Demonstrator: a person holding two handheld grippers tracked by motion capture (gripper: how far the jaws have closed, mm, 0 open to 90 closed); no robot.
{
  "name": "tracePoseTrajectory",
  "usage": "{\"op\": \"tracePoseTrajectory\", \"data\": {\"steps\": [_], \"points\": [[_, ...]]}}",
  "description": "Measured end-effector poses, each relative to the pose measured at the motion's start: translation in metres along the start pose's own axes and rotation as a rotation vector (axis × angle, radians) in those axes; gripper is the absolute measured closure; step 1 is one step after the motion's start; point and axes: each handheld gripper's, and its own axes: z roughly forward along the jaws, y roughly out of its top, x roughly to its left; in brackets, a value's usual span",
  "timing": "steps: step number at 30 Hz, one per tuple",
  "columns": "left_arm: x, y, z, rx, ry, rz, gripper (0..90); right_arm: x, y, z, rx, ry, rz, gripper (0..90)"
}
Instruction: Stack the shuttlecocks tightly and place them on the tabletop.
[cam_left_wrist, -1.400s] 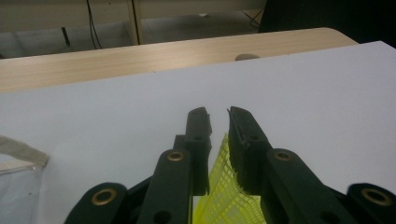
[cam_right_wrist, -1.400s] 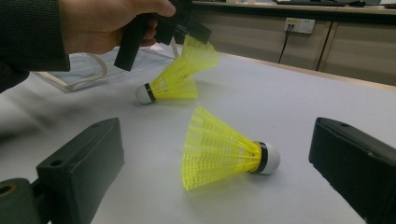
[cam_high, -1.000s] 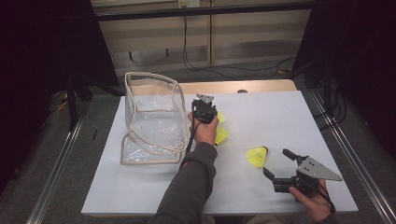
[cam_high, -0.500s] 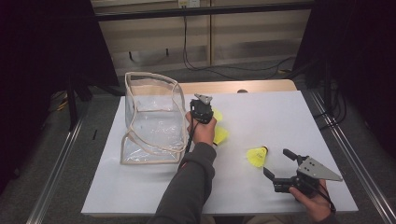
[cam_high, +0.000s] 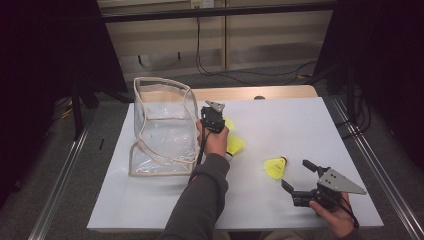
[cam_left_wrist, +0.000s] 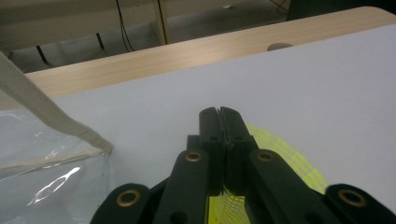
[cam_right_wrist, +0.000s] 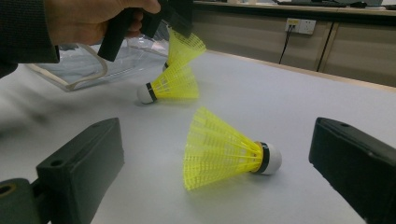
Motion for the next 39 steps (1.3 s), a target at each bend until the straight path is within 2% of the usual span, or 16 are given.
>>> {"op": "tracePoseTrajectory", "data": {"steps": [1, 7, 11, 19, 25, 31, 39], "points": [[0.0, -0.001, 0.001, 0.009, -0.001, -0.001, 89.2, 0.0, 0.0, 0.0, 0.001, 0.0, 0.0, 2.5], [-0.004, -0.003, 0.007, -0.011, -0.047, -0.03, 87.1, 0.0, 0.0, 0.0, 0.001, -0.001, -0.003, 2.5], [-0.005, -0.003, 0.012, -0.018, -0.058, -0.049, 85.5, -0.001, 0.0, -0.001, 0.0, 0.0, -0.001, 2.6], [-0.007, -0.002, 0.018, -0.024, -0.091, -0.063, 80.3, -0.001, 0.0, -0.001, 0.001, 0.002, 0.001, 2.5], [-0.011, -0.002, 0.023, -0.016, -0.117, -0.065, 75.5, -0.001, 0.0, 0.0, 0.003, 0.003, 0.0, 2.6], [-0.011, -0.004, 0.025, 0.002, -0.123, -0.06, 75.1, -0.001, 0.0, 0.0, 0.003, 0.003, 0.001, 2.6], [-0.013, -0.005, 0.026, 0.01, -0.161, -0.057, 72.8, -0.001, 0.0, 0.0, 0.004, 0.005, -0.002, 2.6]]}}
